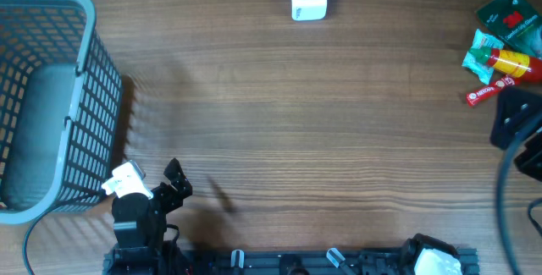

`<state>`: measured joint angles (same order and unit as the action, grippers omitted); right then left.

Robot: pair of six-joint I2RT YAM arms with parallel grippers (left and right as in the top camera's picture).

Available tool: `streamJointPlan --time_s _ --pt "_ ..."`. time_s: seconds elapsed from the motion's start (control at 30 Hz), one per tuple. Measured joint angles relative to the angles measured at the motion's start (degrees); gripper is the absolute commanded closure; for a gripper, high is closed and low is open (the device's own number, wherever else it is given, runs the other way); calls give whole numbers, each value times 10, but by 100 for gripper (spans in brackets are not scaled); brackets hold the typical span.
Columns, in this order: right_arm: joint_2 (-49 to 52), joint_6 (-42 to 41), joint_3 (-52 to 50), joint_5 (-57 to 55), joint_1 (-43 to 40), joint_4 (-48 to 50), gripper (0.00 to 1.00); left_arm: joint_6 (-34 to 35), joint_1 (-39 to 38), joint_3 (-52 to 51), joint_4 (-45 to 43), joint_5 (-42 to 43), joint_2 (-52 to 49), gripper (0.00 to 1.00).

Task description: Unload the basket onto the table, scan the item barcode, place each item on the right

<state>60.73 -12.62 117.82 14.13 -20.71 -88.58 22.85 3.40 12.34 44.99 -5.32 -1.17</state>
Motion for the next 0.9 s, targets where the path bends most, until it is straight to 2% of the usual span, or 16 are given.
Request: streamJointPlan --time_s 0.13,0.17,0.27,0.37,0.53,0.67,0.77,0.9 --pt "-109 56 -164 23 59 192 0 0 0 0 0 0 0 0" --pt "-155 61 -239 33 82 278 0 0 0 0 -2 0 0 0" --pt "-302 63 -455 57 124 436 0 0 0 -1 0 0 0 0" --pt "-416 48 -642 73 131 629 0 0 0 -1 0 0 0 0" --pt "-550 37 -902 95 147 863 0 0 0 -1 0 0 0 0" --pt "-595 37 -1049 96 167 988 0 0 0 -1 0 0 0 0" --pt "-595 22 -1129 80 173 1005 0 0 0 -1 0 0 0 0" --pt "-596 -7 -1170 55 173 994 0 0 0 -1 0 0 0 0"
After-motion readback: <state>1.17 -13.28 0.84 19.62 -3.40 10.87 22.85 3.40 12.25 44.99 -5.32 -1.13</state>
